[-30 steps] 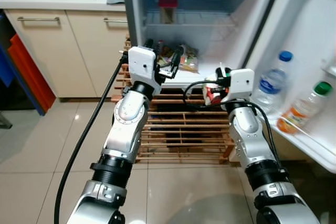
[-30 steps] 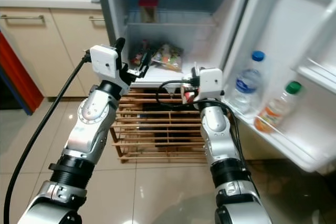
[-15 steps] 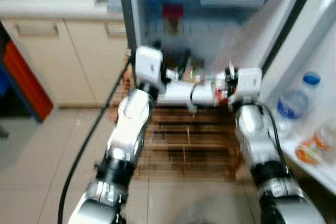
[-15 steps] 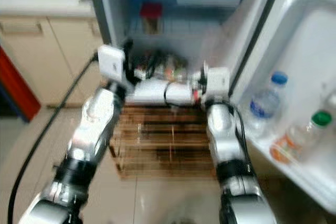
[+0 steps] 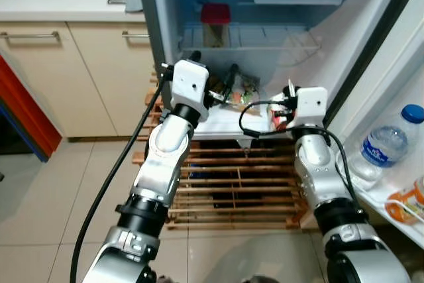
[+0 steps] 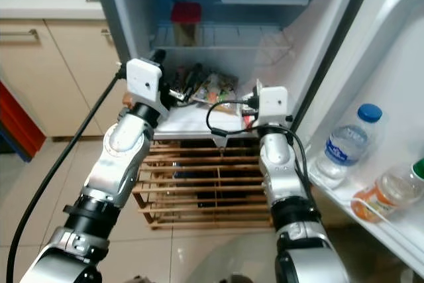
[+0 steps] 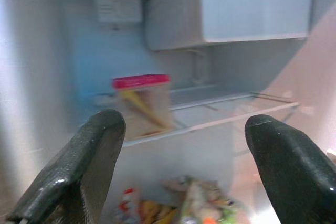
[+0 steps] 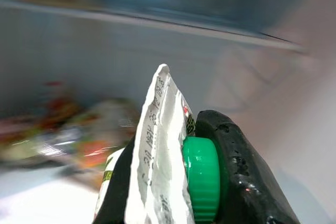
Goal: Restocking fridge
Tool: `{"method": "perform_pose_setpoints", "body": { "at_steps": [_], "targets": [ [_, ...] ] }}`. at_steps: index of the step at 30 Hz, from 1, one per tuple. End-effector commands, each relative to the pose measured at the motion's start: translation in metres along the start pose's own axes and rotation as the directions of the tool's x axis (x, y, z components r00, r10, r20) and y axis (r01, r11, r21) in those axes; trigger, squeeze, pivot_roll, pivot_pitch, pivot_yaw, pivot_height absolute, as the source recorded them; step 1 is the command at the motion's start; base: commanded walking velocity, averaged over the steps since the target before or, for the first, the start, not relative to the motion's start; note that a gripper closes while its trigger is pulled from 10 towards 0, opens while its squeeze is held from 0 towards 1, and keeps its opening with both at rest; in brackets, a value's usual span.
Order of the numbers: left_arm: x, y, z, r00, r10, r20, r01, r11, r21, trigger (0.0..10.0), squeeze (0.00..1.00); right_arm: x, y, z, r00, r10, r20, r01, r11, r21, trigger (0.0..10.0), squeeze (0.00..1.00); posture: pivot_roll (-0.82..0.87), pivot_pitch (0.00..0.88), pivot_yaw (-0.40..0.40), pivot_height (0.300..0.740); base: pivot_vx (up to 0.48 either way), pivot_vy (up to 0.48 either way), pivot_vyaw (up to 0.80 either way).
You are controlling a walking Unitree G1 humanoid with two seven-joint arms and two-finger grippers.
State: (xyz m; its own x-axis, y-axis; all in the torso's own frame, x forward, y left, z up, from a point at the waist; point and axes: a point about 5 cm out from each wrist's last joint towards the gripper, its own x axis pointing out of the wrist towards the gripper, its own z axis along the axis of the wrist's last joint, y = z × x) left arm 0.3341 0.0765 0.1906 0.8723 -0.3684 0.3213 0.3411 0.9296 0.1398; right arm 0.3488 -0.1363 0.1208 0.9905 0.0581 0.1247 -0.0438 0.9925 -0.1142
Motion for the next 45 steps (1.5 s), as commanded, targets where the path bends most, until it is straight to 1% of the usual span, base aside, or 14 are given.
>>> {"method": "perform_pose_setpoints", "body": {
  "at_steps": [1,7,8,13,17,19,21,22,23,25,26,30,32,45],
  "targets": [
    [-0.001,0.000,-0.003,1.000,0.000,-0.021,0.000,1.000,0.015,10.0,0.00,0.002,-0.001,0.003,1.000,-0.003,0.012,0.003,1.000,-0.004,0.0,0.00,-0.04,0.000,0.009,0.740,0.000,0.000,0.00],
    [-0.012,0.009,-0.028,0.984,-0.041,-0.172,0.060,0.993,0.105,10.0,0.00,0.013,-0.002,0.005,1.000,-0.024,-0.009,0.024,1.000,-0.015,0.0,0.00,-0.02,0.000,0.009,0.740,0.000,0.000,0.00],
    [-0.021,0.014,-0.038,0.973,-0.061,-0.224,0.091,0.988,0.126,10.0,0.00,0.017,-0.004,0.009,0.999,-0.035,0.002,0.035,0.999,-0.023,0.0,0.00,0.00,0.000,0.004,0.740,0.000,0.000,0.00],
    [-0.036,0.019,-0.047,0.957,-0.100,-0.271,0.137,0.983,0.122,10.0,0.00,0.017,-0.010,0.007,0.998,-0.057,-0.002,0.057,0.998,-0.035,0.0,0.00,0.02,0.000,0.000,0.740,0.000,0.000,0.00],
    [-0.054,0.018,-0.056,0.928,-0.200,-0.315,0.227,0.972,0.052,10.0,0.00,0.015,-0.013,0.000,0.996,-0.078,-0.032,0.076,0.996,-0.046,0.0,0.00,0.03,0.000,-0.001,0.740,0.000,0.000,0.00],
    [-0.075,0.010,-0.068,0.863,-0.332,-0.381,0.349,0.937,-0.028,10.0,0.00,0.016,-0.011,0.000,0.996,-0.081,-0.031,0.079,0.996,-0.043,0.0,0.00,0.03,0.000,-0.001,0.740,0.000,0.000,0.00],
    [-0.079,0.009,-0.071,0.856,-0.342,-0.387,0.351,0.935,-0.049,10.0,0.00,0.016,-0.010,0.001,0.996,-0.082,-0.031,0.080,0.996,-0.043,0.0,0.00,0.03,0.000,0.006,0.740,0.000,0.000,0.00],
    [-0.078,0.009,-0.074,0.881,-0.290,-0.374,0.269,0.957,-0.107,10.0,0.00,0.018,-0.010,0.001,0.996,-0.087,-0.033,0.085,0.996,-0.041,0.0,0.00,0.04,0.000,0.007,0.740,0.000,0.000,0.00],
    [-0.078,0.009,-0.074,0.881,-0.290,-0.374,0.269,0.957,-0.107,10.0,0.00,0.018,-0.010,0.001,0.996,-0.087,-0.033,0.085,0.996,-0.041,0.0,0.00,0.04,0.000,0.007,0.740,0.000,0.000,0.00],
    [-0.070,0.012,-0.074,0.951,-0.132,-0.281,0.062,0.968,-0.245,10.0,0.00,0.022,-0.012,0.004,0.995,-0.101,-0.026,0.100,0.994,-0.038,0.0,0.00,0.04,0.000,0.003,0.740,0.000,0.000,0.00],
    [-0.072,0.011,-0.080,0.948,-0.115,-0.297,0.036,0.966,-0.256,10.0,0.00,0.023,-0.012,0.005,0.994,-0.105,-0.025,0.104,0.994,-0.038,0.0,0.00,0.04,0.000,0.001,0.740,0.000,0.000,0.00],
    [-0.086,-0.008,-0.097,0.919,-0.196,-0.342,0.144,0.974,-0.173,10.0,0.00,0.028,-0.017,0.011,0.990,-0.138,-0.014,0.137,0.990,-0.041,0.0,0.00,0.03,0.000,-0.013,0.740,0.000,0.000,0.00],
    [-0.089,-0.015,-0.097,0.911,-0.234,-0.339,0.183,0.967,-0.175,10.0,0.00,0.032,-0.021,0.017,0.988,-0.153,0.005,0.153,0.987,-0.055,0.0,0.00,0.03,0.000,-0.028,0.740,0.000,0.000,0.00],
    [-0.095,-0.014,-0.090,0.912,-0.269,-0.309,0.249,0.963,-0.103,10.0,0.00,0.042,-0.030,0.028,0.978,-0.209,0.006,0.209,0.975,-0.075,0.0,0.00,0.06,0.000,-0.040,0.740,0.000,0.000,0.00]
  ]
}}
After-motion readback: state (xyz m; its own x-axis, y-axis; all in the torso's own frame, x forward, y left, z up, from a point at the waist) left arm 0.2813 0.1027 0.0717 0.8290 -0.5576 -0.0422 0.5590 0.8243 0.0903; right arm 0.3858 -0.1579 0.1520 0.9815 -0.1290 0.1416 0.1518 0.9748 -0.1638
